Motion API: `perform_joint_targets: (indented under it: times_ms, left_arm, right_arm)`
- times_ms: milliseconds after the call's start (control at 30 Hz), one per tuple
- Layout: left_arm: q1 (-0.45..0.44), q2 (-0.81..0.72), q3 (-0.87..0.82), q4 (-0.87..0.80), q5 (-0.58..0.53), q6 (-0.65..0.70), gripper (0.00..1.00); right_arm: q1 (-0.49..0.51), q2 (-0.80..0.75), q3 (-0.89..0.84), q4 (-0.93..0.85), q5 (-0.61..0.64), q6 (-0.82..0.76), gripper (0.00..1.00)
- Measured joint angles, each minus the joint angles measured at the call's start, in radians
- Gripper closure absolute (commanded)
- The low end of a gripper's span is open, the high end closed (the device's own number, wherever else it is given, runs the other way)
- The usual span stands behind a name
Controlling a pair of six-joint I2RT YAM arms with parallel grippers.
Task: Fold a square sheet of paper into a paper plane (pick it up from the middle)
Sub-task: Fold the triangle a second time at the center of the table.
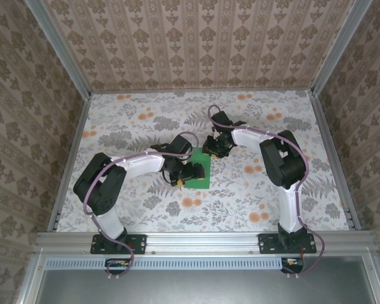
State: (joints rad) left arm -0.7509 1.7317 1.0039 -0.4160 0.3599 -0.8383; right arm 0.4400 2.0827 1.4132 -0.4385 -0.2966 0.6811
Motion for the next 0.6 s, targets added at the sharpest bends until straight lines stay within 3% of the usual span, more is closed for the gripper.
perform_joint_targets:
  times_ms: [400, 600]
  left_arm:
    - [-0.021, -0.007, 0.0, -0.014, -0.031, -0.01, 0.16]
    - [0.007, -0.04, -0.055, 0.046, 0.018, -0.047, 0.19]
  right_arm:
    - [-0.002, 0.0, 0.0, 0.0, -0.003, 0.0, 0.66]
    - [-0.002, 0.0, 0.0, 0.0, -0.004, 0.0, 0.66]
